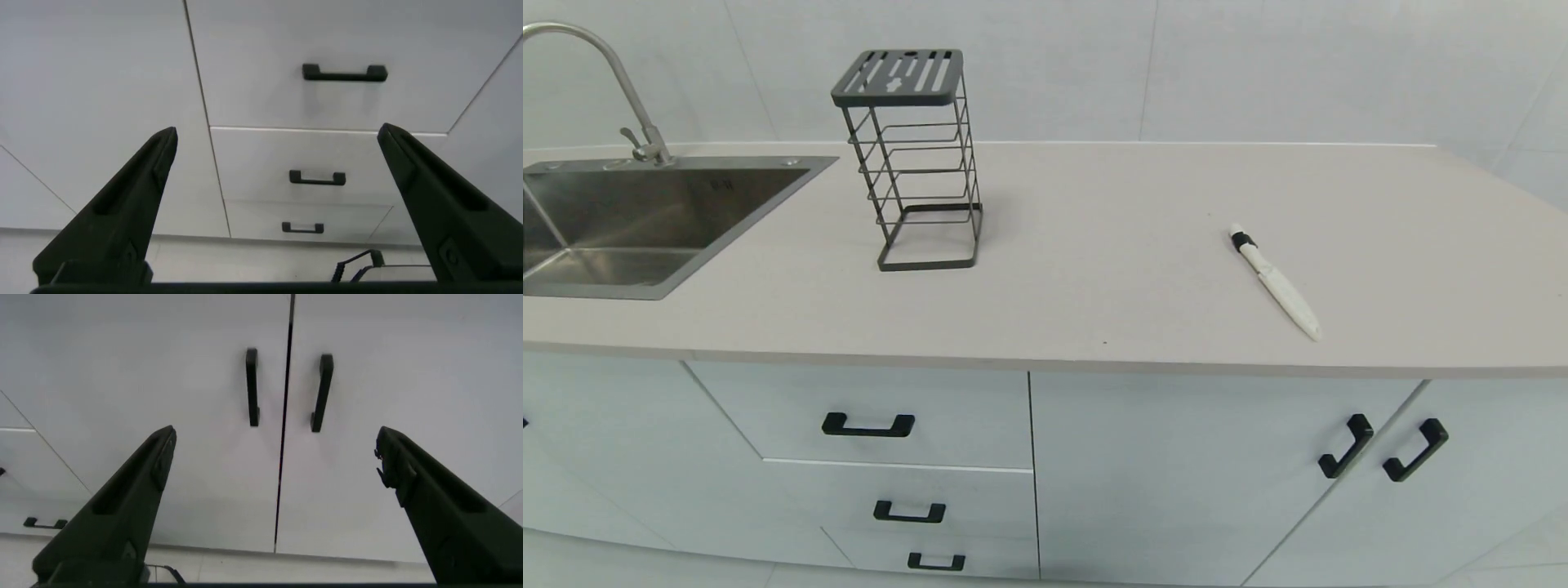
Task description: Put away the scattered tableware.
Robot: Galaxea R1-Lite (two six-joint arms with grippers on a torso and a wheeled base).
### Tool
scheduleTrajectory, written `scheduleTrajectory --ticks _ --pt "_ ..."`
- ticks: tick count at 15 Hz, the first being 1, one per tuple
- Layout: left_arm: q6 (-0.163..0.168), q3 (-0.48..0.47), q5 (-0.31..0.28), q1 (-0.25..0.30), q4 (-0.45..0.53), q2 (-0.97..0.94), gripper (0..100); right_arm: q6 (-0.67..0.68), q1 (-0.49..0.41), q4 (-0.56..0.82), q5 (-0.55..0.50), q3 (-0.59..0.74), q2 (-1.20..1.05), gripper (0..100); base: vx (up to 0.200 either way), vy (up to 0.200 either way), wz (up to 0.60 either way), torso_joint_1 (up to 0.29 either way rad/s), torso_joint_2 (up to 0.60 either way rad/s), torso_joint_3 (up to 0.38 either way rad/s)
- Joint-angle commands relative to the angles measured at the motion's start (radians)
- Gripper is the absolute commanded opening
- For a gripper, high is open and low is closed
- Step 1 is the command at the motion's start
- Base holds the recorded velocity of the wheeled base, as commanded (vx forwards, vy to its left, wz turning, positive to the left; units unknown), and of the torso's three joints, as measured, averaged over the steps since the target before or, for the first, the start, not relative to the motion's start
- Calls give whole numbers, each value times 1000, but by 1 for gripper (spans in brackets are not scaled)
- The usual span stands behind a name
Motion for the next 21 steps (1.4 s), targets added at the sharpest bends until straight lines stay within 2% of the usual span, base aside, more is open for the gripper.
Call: scheduleTrajectory --ticks 1,8,15,21 --pt "1 0 0 0 -1 3 100 1 0 0 0 0 1 100 0 0 0 95 -500 -217" --pt "-1 0 0 0 -1 3 100 -1 0 0 0 0 1 100 0 0 0 332 -496 -235" --pt "-1 0 0 0 -1 3 100 1 0 0 0 0 1 100 0 0 0 69 -124 -61" --pt "-1 0 0 0 -1 3 100 1 0 0 0 0 1 100 0 0 0 252 -487 -234"
